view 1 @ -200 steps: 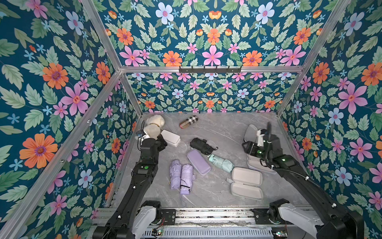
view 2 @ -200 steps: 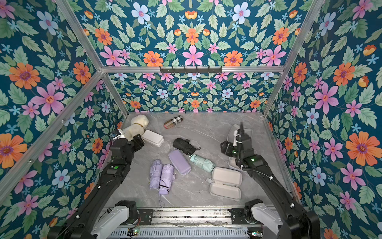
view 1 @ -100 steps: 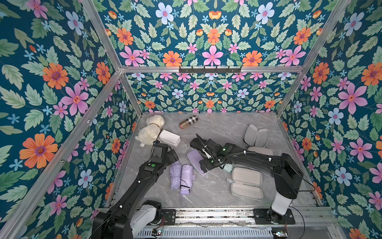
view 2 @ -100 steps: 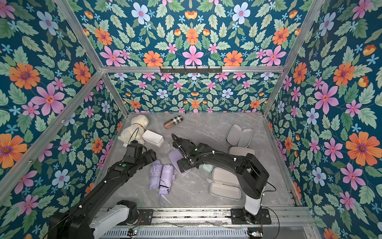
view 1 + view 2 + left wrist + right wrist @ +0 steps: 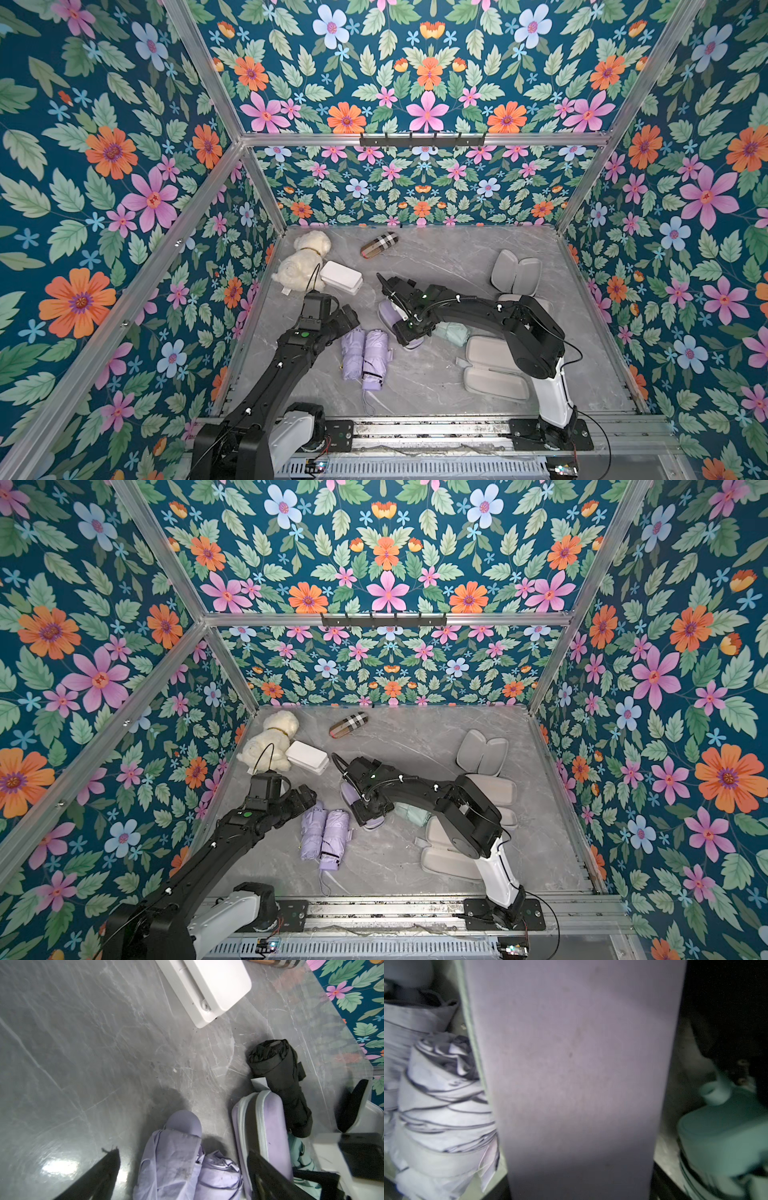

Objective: Put umbrellas into zippered umbrella sleeves
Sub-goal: Pick up the umbrella sleeve at the center of the board.

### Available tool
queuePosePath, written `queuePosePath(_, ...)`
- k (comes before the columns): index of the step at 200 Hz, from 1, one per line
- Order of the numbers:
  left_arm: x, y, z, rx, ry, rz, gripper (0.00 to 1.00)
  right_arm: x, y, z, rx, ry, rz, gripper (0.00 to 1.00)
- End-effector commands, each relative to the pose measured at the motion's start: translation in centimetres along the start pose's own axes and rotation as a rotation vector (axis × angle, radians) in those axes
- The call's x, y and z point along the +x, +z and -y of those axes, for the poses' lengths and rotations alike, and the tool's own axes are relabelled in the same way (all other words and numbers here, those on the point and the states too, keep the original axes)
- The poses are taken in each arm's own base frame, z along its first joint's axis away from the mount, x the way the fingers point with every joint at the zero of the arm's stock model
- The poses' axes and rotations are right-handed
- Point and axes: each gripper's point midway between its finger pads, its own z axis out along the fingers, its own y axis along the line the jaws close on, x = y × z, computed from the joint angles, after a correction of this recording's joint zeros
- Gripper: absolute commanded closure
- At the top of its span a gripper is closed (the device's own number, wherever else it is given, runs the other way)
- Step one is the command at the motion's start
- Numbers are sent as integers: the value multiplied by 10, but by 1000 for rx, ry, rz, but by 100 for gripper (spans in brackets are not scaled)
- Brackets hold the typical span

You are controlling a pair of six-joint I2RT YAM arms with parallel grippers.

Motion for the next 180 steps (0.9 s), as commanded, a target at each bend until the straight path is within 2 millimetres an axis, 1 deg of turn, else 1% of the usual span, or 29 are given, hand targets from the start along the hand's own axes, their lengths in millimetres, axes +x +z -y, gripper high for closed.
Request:
queuePosePath(1, 4, -7, 4, 21, 4, -24, 6, -4, -23, -8, -152, 58, 39, 46)
queuePosePath(16, -1, -17, 7, 21, 17, -1, 7, -4, -32, -10, -276, 129, 56, 58)
queuePosePath(26, -4, -21, 7, 17, 25, 15, 7, -2, -35, -8, -343, 166, 64, 61)
queuePosePath(35, -3, -23, 12, 32, 37, 12, 7, 0, -38, -9, -401, 194, 70, 61)
queuePosePath(47, 2, -22, 24, 62, 55, -5, 5, 0, -41, -13, -472, 216, 89, 62)
queuePosePath(75, 21, -11, 70, 206, 110, -84, 4, 1, -41, -19, -559, 275, 95, 66)
queuePosePath(91, 29, -5, 91, 300, 101, -125, 4, -5, -55, -23, -645, 305, 157, 67)
queuePosePath(110, 35, -1, 100, 356, 80, -154, 6, -11, -74, -22, -723, 343, 214, 67)
queuePosePath(132, 38, 5, 105, 401, 53, -164, 9, -13, -85, -28, -816, 363, 237, 68)
queuePosePath(147, 38, 6, 114, 452, 36, -168, 10, -15, -93, -34, -883, 368, 251, 68)
queuePosePath(168, 35, 2, 129, 541, 10, -154, 17, -22, -104, -43, -985, 379, 274, 68)
queuePosePath(176, 36, 2, 132, 561, 4, -152, 23, -25, -109, -45, -1020, 387, 286, 68)
queuePosePath(180, 37, 2, 132, 566, 1, -154, 28, -27, -112, -45, -1036, 387, 296, 68)
